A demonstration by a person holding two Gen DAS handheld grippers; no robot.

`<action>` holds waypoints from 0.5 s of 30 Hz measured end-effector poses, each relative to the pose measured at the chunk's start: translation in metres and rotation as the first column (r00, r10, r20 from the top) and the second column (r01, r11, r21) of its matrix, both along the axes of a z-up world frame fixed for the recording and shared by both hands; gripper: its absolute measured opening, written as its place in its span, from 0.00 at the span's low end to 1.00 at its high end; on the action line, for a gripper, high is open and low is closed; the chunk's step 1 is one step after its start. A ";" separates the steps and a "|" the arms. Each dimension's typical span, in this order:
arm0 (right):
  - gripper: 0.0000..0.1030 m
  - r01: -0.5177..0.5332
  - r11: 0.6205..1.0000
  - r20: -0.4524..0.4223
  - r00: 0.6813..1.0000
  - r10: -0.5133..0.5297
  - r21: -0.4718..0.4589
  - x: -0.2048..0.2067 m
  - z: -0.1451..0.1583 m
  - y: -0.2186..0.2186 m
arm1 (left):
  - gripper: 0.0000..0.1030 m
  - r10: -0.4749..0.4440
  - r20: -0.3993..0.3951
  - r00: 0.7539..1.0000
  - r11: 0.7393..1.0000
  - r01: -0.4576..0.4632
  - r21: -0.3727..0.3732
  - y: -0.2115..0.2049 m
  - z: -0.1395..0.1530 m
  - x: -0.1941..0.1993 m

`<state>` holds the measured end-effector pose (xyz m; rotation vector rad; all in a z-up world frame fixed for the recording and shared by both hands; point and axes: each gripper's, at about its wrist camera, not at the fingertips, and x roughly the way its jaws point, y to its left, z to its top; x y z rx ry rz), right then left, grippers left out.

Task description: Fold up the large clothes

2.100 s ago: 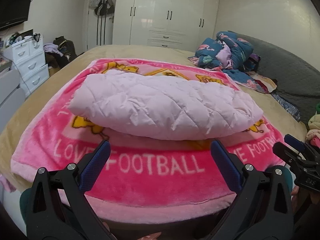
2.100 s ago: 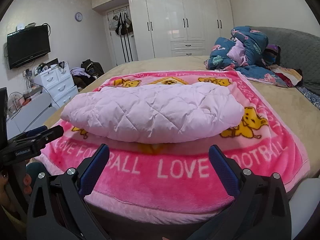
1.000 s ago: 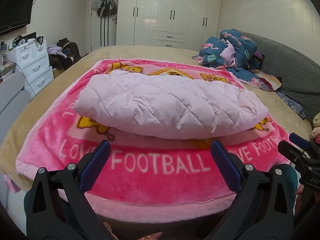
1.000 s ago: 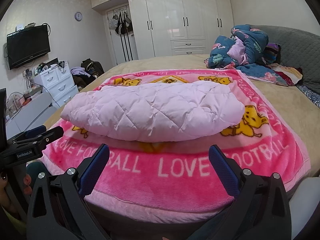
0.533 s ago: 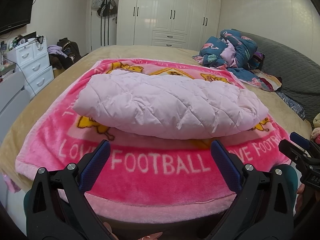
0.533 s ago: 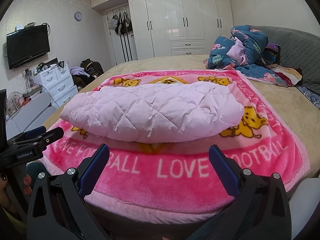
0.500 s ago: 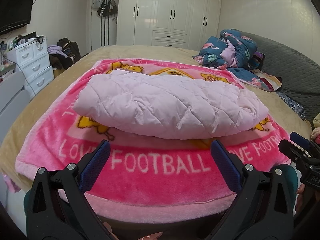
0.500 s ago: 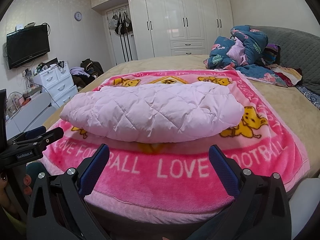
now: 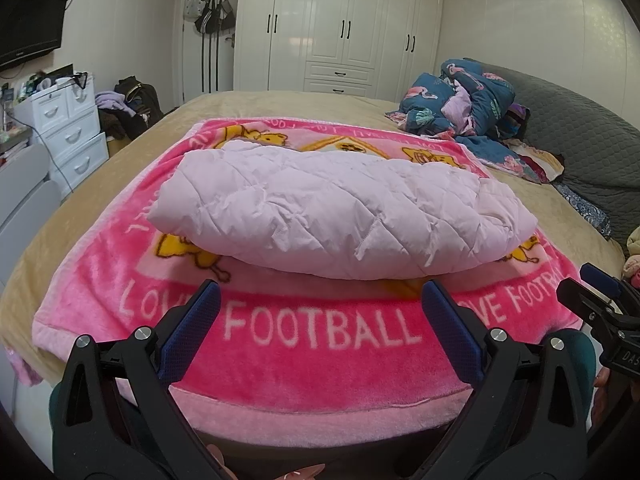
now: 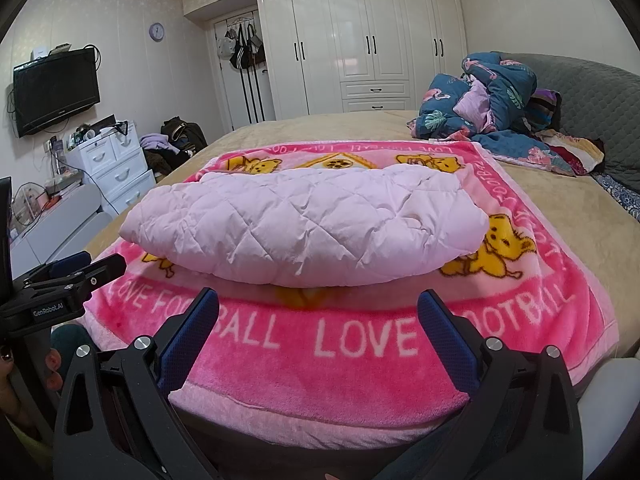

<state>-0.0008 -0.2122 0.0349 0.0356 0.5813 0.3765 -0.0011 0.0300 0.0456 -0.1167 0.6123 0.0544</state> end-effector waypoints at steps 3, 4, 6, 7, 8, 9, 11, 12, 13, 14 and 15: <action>0.96 -0.001 1.000 -0.001 1.000 0.001 0.001 0.000 0.000 0.000 | 0.91 0.001 0.000 1.000 1.000 -0.001 0.000 0.000 0.000 0.000; 0.96 0.001 1.000 -0.002 1.000 -0.001 0.001 0.000 0.000 0.000 | 0.91 0.001 -0.001 1.000 1.000 -0.001 0.000 0.000 0.000 0.000; 0.96 0.001 1.000 -0.002 1.000 -0.001 -0.001 0.000 0.000 0.000 | 0.91 0.001 -0.001 1.000 1.000 -0.001 -0.002 0.000 0.000 0.000; 0.96 0.000 1.000 -0.001 1.000 0.000 0.000 0.000 0.000 0.000 | 0.91 0.001 -0.001 1.000 1.000 -0.001 -0.001 0.000 0.000 0.000; 0.96 0.000 1.000 -0.001 1.000 0.000 0.002 0.000 0.000 0.000 | 0.91 0.003 -0.001 1.000 1.000 -0.003 0.000 0.000 0.000 0.000; 0.96 0.001 1.000 -0.001 1.000 -0.001 0.000 0.000 0.000 0.000 | 0.91 0.002 -0.002 1.000 1.000 -0.002 0.000 0.000 0.000 0.000; 0.96 0.001 1.000 -0.001 1.000 -0.001 0.000 0.000 0.000 0.000 | 0.91 0.002 0.000 1.000 1.000 -0.002 0.000 0.000 0.000 0.000; 0.96 0.000 1.000 -0.002 1.000 0.000 0.003 0.000 0.000 0.000 | 0.91 0.001 -0.001 1.000 1.000 -0.001 0.001 0.000 0.000 0.000; 0.96 0.001 1.000 -0.001 1.000 -0.001 0.000 0.000 0.000 0.000 | 0.91 0.000 -0.002 1.000 1.000 0.000 0.001 0.000 0.000 0.000; 0.96 0.001 1.000 0.000 1.000 -0.001 -0.001 0.000 0.000 0.000 | 0.91 0.001 -0.001 1.000 1.000 -0.001 0.002 0.000 0.000 0.000; 0.96 0.000 1.000 0.000 1.000 0.000 0.000 0.000 0.000 0.000 | 0.91 0.001 -0.002 1.000 1.000 -0.001 0.001 0.000 0.000 0.000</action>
